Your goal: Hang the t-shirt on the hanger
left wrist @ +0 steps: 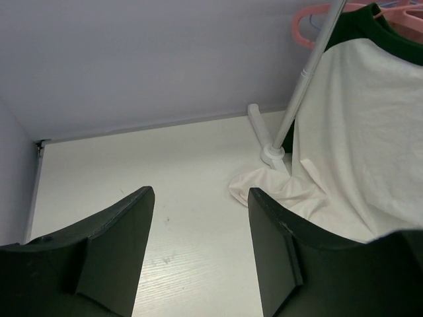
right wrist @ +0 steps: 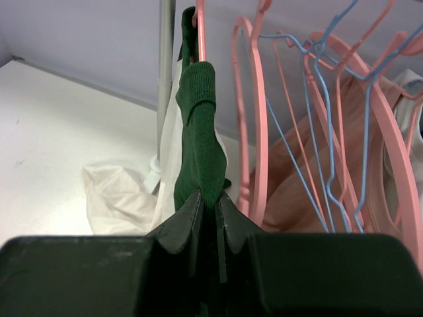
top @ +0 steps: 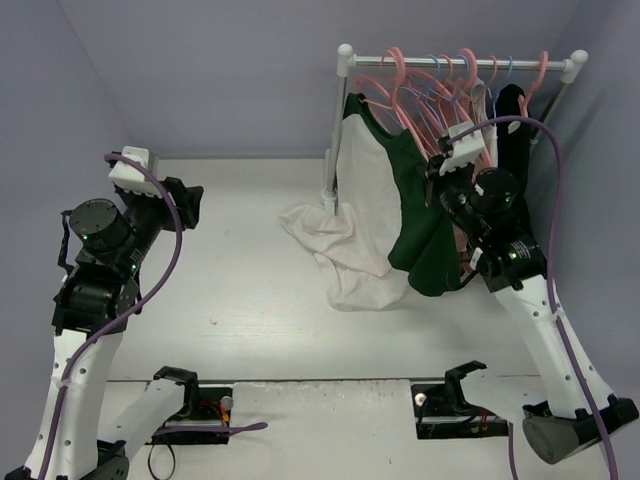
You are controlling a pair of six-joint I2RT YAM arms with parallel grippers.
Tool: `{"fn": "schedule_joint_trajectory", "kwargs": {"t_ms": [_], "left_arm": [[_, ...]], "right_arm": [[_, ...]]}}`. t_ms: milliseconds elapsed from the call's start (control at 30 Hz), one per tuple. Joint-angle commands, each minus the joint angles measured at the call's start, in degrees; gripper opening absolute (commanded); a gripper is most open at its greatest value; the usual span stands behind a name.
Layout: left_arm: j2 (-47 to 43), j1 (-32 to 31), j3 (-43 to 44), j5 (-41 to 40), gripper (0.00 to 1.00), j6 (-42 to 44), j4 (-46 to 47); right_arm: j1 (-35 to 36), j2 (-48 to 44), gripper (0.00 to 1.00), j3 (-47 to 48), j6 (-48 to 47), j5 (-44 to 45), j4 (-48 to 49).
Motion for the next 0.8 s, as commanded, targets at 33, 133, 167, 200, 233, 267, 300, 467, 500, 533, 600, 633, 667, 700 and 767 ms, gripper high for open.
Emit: {"fn": "schedule_joint_trajectory", "kwargs": {"t_ms": [33, 133, 167, 200, 233, 267, 300, 467, 500, 533, 600, 633, 667, 700, 767], "left_arm": [[0.29, -0.15, -0.21, 0.63, 0.54, -0.49, 4.17], [0.06, -0.2, -0.72, 0.74, 0.54, -0.49, 3.77], [0.03, -0.2, -0.87, 0.81, 0.54, -0.49, 3.75], [-0.1, -0.2, -1.2, 0.81, 0.54, -0.49, 3.68], [-0.21, -0.2, -1.47, 0.91, 0.53, -0.49, 3.63], [-0.31, -0.22, -1.82, 0.98, 0.53, -0.55, 3.59], [-0.39, -0.29, -2.31, 0.99, 0.54, -0.75, 3.59], [-0.87, -0.23, -4.0, 1.16, 0.53, -0.93, 3.68], [-0.95, -0.2, -4.31, 1.16, 0.54, -0.88, 3.68], [-1.09, -0.25, -4.54, 1.21, 0.54, -0.84, 3.68], [-1.21, -0.37, -4.97, 1.16, 0.54, -0.93, 3.76], [-1.34, -0.38, -5.21, 1.16, 0.53, -0.93, 3.77], [-1.28, -0.44, -5.45, 1.23, 0.53, -0.99, 3.83], [-1.22, -0.5, -5.68, 1.25, 0.53, -1.01, 3.92], [-1.17, -0.62, -6.08, 1.31, 0.54, -1.08, 4.03]], "right_arm": [[-0.22, 5.85, 0.0, 5.85, 1.07, 2.6, 17.54], [-0.22, 9.61, 0.0, 6.61, 2.28, 3.55, 21.45], [-0.22, 10.46, 0.0, 6.81, 2.58, 3.94, 22.58], [-0.22, 11.45, 0.0, 7.08, 2.97, 4.47, 23.98], [-0.22, 12.38, 0.0, 7.4, 3.26, 4.91, 25.04], [-0.24, 13.44, 0.0, 7.71, 3.51, 5.22, 25.98], [-0.3, 14.76, 0.0, 8.0, 3.74, 5.22, 26.69], [-0.13, 18.43, 0.0, 7.57, 5.97, 5.22, 30.6], [-0.08, 18.73, 0.0, 7.06, 6.28, 5.77, 30.99], [-0.04, 19.09, 0.0, 6.46, 6.73, 6.58, 31.44], [0.05, 19.26, 0.0, 5.05, 7.46, 7.28, 32.35], [0.05, 19.19, 0.0, 4.48, 7.69, 7.43, 32.65], [0.05, 19.13, 0.0, 3.69, 7.94, 7.49, 32.84], [0.05, 19.11, 0.0, 2.95, 8.16, 7.4, 33.01], [0.05, 19.11, 0.0, 1.61, 8.37, 7.05, 33.23]]}}
